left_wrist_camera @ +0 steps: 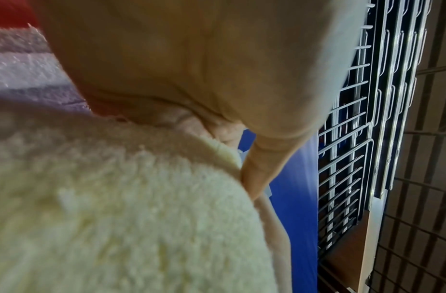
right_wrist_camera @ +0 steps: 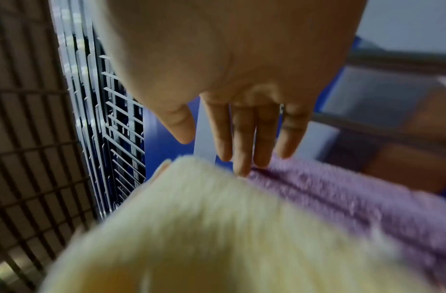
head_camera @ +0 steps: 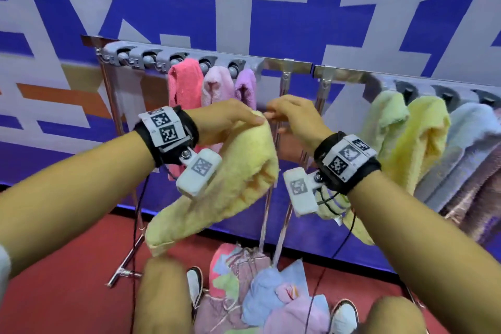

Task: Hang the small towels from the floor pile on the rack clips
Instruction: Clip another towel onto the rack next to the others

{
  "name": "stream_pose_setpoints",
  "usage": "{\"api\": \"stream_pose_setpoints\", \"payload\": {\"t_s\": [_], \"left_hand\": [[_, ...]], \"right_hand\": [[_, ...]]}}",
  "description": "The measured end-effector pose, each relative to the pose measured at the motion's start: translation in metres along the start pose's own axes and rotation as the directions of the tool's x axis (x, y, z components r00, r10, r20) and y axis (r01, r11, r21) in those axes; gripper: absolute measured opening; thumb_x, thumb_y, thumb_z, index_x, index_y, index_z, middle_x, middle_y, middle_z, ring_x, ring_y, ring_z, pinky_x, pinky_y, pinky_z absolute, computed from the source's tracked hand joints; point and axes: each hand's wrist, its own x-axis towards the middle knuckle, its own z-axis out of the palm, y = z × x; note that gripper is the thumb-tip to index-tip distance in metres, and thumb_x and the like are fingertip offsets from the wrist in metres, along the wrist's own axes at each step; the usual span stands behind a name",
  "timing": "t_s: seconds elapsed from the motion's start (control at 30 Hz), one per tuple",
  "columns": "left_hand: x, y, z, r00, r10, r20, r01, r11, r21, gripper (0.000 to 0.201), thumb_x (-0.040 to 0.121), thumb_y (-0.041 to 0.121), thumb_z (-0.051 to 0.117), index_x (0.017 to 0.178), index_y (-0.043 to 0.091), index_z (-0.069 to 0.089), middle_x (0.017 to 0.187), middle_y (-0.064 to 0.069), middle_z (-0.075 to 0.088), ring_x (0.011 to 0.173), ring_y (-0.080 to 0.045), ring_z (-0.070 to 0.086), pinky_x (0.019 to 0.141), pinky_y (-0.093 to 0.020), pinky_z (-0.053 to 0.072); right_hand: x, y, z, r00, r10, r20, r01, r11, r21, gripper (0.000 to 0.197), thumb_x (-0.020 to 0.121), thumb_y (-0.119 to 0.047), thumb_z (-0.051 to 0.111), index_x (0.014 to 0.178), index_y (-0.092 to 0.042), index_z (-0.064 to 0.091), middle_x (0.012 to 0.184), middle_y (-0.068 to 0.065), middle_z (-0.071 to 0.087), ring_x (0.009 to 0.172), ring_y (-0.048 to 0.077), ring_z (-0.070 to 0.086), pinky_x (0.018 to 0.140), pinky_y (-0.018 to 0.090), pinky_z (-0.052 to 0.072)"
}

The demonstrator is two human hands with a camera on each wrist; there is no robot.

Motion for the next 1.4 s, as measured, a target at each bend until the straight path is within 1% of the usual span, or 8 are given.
{"api": "stream_pose_setpoints", "payload": {"t_s": [0.17,0.3,0.4,0.63,0.9,1.1,1.27,1.4], "left_hand": [[-0.005,0.0,-0.01,1.0,-0.011,-0.002,0.011,0.998,-0.068,0.019,0.08,0.015,0.064,0.094,0.008,0.076,0.101,-0.011,0.073,0.095,-0.02,0.069,0.091,-0.033,0.052],[-0.009,-0.007,-0.021,1.0,-0.009,-0.023,0.007,0.998,-0.06,0.024,0.074,0.017,0.06,0.089,0.003,0.071,0.084,-0.01,0.072,0.076,-0.019,0.069,0.073,-0.029,0.054],[-0.011,-0.012,-0.022,1.0,0.007,-0.003,-0.007,0.998,-0.058,0.027,0.075,0.015,0.059,0.095,-0.001,0.065,0.067,-0.003,0.07,0.057,-0.011,0.066,0.052,-0.019,0.05],[-0.008,-0.022,-0.023,0.999,0.031,-0.019,-0.032,0.996,-0.082,0.021,0.082,0.025,0.066,0.09,0.008,0.075,0.089,-0.013,0.071,0.082,-0.026,0.066,0.083,-0.037,0.05],[-0.021,-0.026,-0.045,1.0,-0.003,-0.006,0.002,0.995,-0.099,0.013,0.08,0.011,0.065,0.088,0.0,0.069,0.069,-0.006,0.07,0.062,-0.014,0.067,0.062,-0.023,0.052],[-0.029,-0.027,-0.064,0.996,0.066,-0.062,-0.075,0.984,-0.159,0.03,0.085,0.011,0.058,0.11,-0.004,0.065,0.091,-0.011,0.074,0.08,-0.018,0.07,0.073,-0.025,0.055],[-0.039,-0.021,-0.094,0.975,0.114,-0.192,-0.146,0.976,-0.16,0.021,0.089,0.01,0.058,0.104,-0.004,0.061,0.07,-0.001,0.069,0.06,-0.009,0.063,0.058,-0.02,0.05],[-0.046,-0.015,-0.124,0.954,0.096,-0.285,-0.135,0.984,-0.12,0.006,0.077,0.017,0.068,0.076,0.012,0.069,0.063,-0.002,0.053,0.056,-0.016,0.047,0.056,-0.026,0.035]], "right_hand": [[-0.01,0.004,0.029,0.928,0.154,0.34,-0.25,0.932,0.262,0.054,0.09,-0.047,0.053,0.123,-0.006,0.065,0.12,0.019,0.067,0.115,0.036,0.061,0.103,0.045,0.045],[-0.014,0.005,0.03,0.877,0.064,0.475,-0.209,0.943,0.259,0.038,0.102,-0.027,0.043,0.131,-0.006,0.058,0.113,0.008,0.069,0.102,0.017,0.067,0.091,0.03,0.052],[-0.013,0.009,0.027,0.891,0.033,0.452,-0.125,0.976,0.175,0.041,0.095,-0.031,0.058,0.123,-0.001,0.064,0.112,0.014,0.071,0.102,0.023,0.068,0.092,0.034,0.053],[-0.009,0.01,0.01,0.915,-0.021,0.404,-0.069,0.976,0.206,0.033,0.1,-0.019,0.051,0.121,0.003,0.063,0.112,0.025,0.067,0.097,0.03,0.065,0.085,0.039,0.053],[0.0,0.006,0.017,0.936,0.048,0.349,-0.179,0.919,0.352,0.009,0.086,-0.016,0.06,0.088,-0.009,0.064,0.082,0.011,0.063,0.076,0.026,0.06,0.069,0.036,0.047],[0.017,-0.004,0.059,0.879,0.056,0.474,-0.192,0.951,0.242,0.021,0.061,-0.017,0.066,0.078,-0.013,0.055,0.066,0.006,0.043,0.058,0.017,0.04,0.055,0.029,0.03],[0.04,-0.018,0.092,0.88,-0.009,0.476,-0.111,0.969,0.222,0.015,0.089,-0.019,0.065,0.087,-0.005,0.068,0.079,0.007,0.068,0.074,0.017,0.064,0.07,0.028,0.051],[0.062,-0.032,0.118,0.883,-0.03,0.468,-0.07,0.978,0.194,0.019,0.093,-0.02,0.061,0.076,-0.016,0.054,0.073,0.006,0.054,0.065,0.016,0.047,0.058,0.023,0.035]]}}
